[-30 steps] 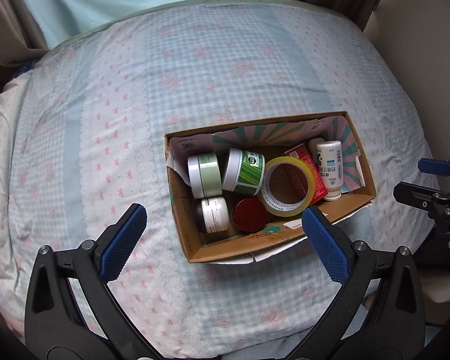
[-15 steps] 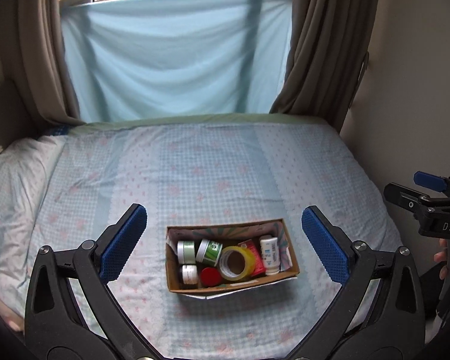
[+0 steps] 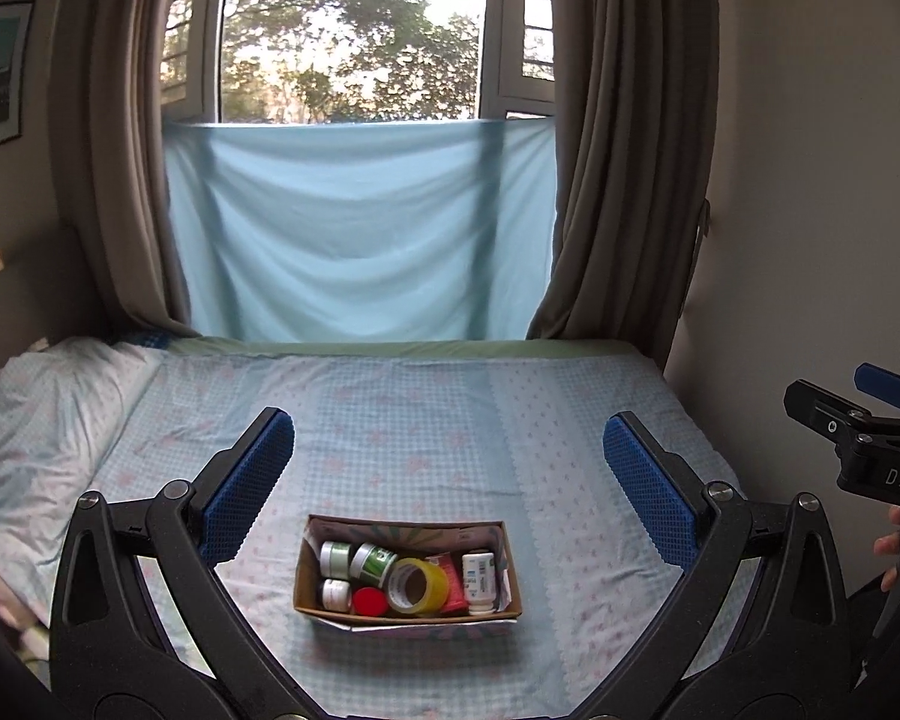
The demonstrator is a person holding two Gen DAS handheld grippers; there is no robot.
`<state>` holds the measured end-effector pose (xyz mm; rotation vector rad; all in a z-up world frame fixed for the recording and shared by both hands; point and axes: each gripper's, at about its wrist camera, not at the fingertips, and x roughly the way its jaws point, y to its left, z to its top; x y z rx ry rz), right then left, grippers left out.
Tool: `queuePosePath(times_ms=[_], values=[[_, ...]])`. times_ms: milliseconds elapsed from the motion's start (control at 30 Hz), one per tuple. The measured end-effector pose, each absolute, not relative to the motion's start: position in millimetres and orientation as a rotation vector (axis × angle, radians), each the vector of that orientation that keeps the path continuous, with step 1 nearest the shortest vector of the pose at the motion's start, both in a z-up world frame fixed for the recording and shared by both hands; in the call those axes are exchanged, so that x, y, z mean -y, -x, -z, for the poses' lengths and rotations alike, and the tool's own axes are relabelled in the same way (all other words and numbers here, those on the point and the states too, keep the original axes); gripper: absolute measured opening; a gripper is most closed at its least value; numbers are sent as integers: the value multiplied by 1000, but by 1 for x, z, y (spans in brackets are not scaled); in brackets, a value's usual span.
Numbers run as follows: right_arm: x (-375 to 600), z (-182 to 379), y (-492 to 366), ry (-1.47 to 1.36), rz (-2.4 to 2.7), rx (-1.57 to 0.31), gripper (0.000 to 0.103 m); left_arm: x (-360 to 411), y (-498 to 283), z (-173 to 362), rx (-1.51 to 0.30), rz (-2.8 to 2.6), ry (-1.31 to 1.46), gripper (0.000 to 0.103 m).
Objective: Organize rigid objects
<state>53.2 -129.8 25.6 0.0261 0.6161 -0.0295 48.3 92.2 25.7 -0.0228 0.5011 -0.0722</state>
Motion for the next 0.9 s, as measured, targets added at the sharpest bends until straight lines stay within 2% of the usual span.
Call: queuePosePath(times_ms=[900], values=[[150, -28, -26, -22, 34, -556, 103, -69, -19, -24, -473, 75, 11, 103]])
